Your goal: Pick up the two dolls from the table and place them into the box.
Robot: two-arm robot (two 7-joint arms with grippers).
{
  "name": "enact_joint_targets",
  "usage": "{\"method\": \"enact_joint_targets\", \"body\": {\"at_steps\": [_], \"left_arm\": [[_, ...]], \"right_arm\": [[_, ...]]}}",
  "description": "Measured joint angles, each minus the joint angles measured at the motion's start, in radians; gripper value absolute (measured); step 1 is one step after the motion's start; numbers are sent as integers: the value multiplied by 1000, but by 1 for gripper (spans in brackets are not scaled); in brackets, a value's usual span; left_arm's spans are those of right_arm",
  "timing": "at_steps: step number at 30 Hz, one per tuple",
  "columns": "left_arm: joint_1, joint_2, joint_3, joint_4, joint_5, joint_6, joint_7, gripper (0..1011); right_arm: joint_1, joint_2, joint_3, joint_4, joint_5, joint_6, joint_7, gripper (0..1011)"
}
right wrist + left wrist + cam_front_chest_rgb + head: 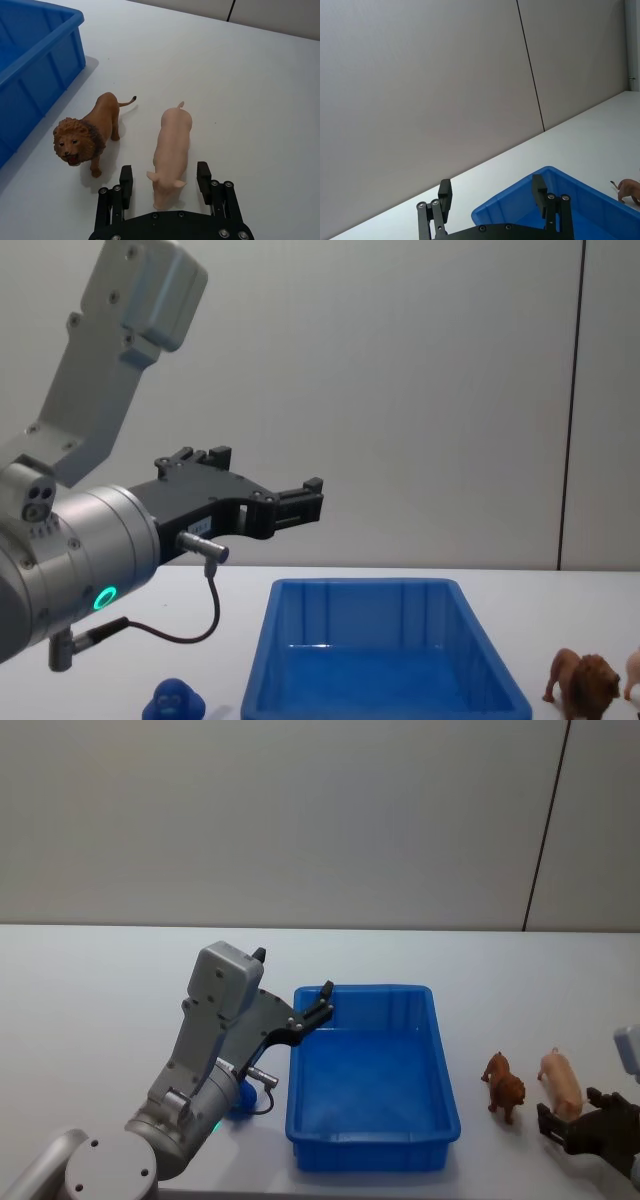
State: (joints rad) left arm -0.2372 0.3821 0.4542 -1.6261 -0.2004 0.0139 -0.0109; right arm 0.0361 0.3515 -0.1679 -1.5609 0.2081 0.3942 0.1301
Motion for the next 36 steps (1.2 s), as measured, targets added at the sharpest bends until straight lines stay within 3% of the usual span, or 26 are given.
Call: {"method": "enact_joint_targets", "body": {"at_steps": [15,25,36], "left_arm": [[0,0,0,0,0,0,0,1002],[0,0,0,0,0,0,0,1002],[0,0,0,0,0,0,0,1002]], "right_arm": [[43,-26,4,38,37,5,-13,374],[58,-35,12,27,58,-40,-30,369],[82,-42,17,-34,68,-85,-10,369]]}}
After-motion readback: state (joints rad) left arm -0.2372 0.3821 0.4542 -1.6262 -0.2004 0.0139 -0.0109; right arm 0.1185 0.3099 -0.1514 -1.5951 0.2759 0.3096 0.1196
